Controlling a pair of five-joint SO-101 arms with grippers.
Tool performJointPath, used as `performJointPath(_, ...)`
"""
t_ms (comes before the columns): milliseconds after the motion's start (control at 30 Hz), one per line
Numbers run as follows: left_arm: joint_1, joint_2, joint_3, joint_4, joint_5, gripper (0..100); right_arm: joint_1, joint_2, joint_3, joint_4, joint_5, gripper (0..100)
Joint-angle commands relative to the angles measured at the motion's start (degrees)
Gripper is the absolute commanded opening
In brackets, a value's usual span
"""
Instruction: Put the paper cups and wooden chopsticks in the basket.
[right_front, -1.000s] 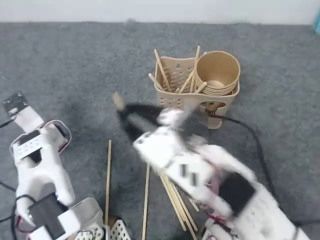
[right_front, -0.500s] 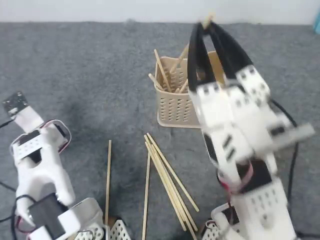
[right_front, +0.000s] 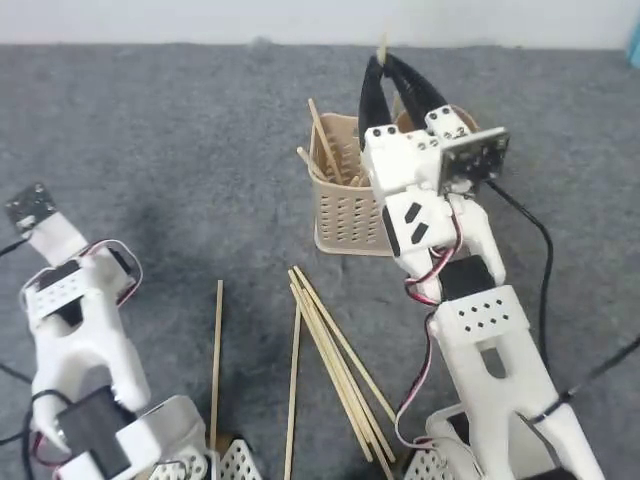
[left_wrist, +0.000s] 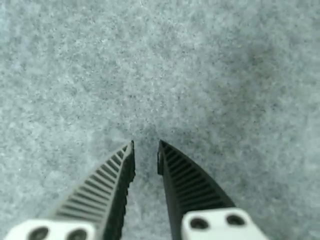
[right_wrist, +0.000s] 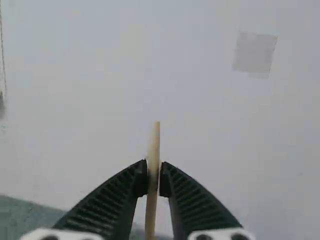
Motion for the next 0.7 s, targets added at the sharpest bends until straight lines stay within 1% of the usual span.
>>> performJointPath(0, 0.26, -2.73, -0.31, -1.05, 0.70, 7, 0.40, -1.71, -3.69, 8.75, -1.85, 19.3)
performJointPath(67, 0.26, -2.73, -0.31, -1.05, 0.70, 7, 0.40, -4.00, -5.36, 13.23, -5.10, 18.6)
performJointPath(167, 0.26, -2.73, -0.31, -1.05, 0.70, 7, 0.40, -9.54, -8.00, 21.05, -8.53, 13.4)
performJointPath(233, 0.26, -2.73, -0.31, -1.05, 0.70, 7, 0.40, -14.20, -10.55, 27.21, -9.41, 10.1)
performJointPath(400, 0.26, -2.73, -0.31, -1.05, 0.70, 7, 0.04, -25.36, -17.23, 47.69, -11.69, 5.8)
performJointPath(500, 0.26, -2.73, -0.31, -1.05, 0.70, 7, -5.85, -28.62, -17.93, 61.58, -10.29, 5.4)
performJointPath(600, 0.26, -2.73, -0.31, -1.05, 0.70, 7, -13.67, -28.70, -17.41, 75.21, -2.90, 5.8)
performJointPath(667, 0.26, -2.73, -0.31, -0.97, 0.70, 7, -19.47, -28.53, -15.12, 81.54, 0.35, 5.8)
